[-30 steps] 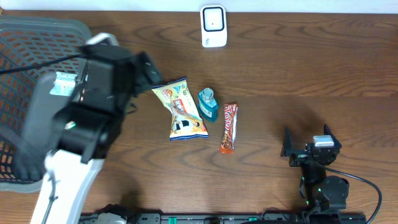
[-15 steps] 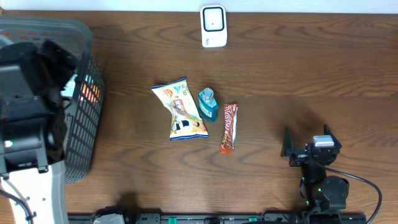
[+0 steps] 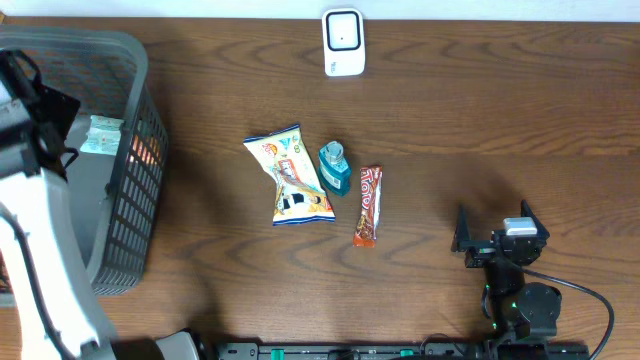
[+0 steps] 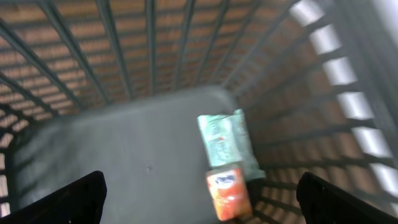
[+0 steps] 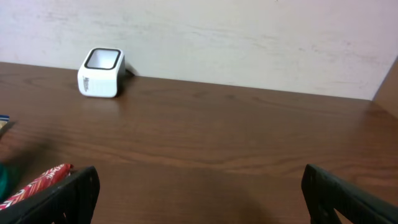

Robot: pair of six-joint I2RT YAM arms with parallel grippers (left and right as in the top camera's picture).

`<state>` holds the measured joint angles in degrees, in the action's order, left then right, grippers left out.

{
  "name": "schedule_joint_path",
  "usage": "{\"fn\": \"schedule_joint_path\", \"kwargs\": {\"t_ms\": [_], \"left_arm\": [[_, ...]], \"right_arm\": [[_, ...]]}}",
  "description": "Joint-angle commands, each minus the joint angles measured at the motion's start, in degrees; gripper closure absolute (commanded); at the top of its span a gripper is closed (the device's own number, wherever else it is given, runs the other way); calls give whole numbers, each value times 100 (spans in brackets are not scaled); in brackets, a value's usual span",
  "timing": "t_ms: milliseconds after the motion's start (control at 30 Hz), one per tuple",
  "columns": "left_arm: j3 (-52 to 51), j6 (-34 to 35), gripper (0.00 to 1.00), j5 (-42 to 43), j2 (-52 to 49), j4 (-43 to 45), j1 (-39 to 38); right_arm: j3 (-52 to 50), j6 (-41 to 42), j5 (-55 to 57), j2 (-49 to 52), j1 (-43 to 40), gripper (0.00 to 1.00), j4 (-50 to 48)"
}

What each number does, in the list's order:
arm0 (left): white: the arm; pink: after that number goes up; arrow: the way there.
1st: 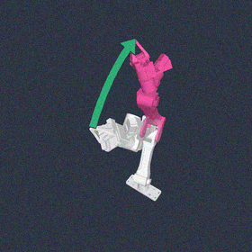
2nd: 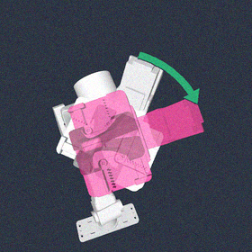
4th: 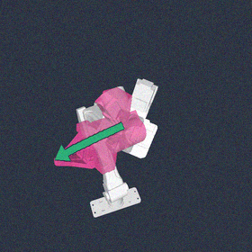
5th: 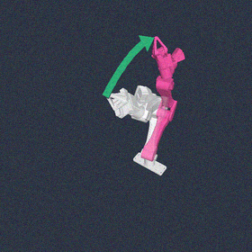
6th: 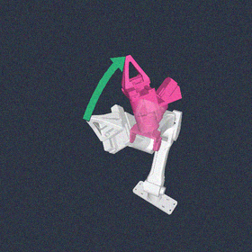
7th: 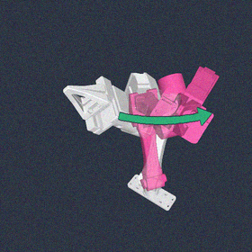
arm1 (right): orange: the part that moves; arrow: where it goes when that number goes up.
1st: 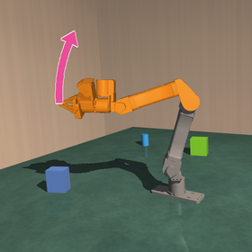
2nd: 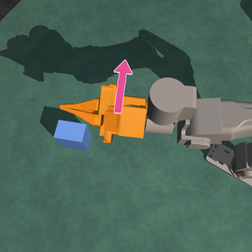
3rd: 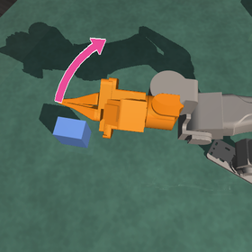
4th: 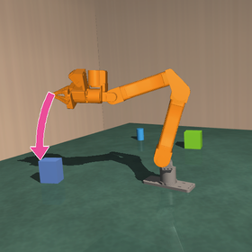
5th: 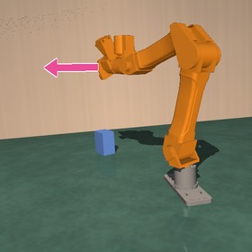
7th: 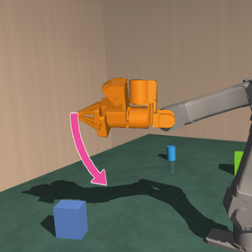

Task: Scan the item barcode
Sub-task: 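Reach the left gripper back into the basket toward the green wipe pack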

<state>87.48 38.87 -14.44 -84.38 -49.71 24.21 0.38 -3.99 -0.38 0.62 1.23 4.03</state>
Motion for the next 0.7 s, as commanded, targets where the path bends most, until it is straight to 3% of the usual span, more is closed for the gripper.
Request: {"fn": "schedule_joint_path", "kwargs": {"t_ms": [0,267,667], "left_arm": [[61,372,2,2,-562,-15,81],[61,358,2,654,-2026,739,79],[61,278,2,654,-3440,1650,79]], "right_arm": [[-7,11,-11,-28,-17,1,26],[-7,11,-13,-28,-17,1,26],[-7,11,-13,-28,-17,1,26]]}}
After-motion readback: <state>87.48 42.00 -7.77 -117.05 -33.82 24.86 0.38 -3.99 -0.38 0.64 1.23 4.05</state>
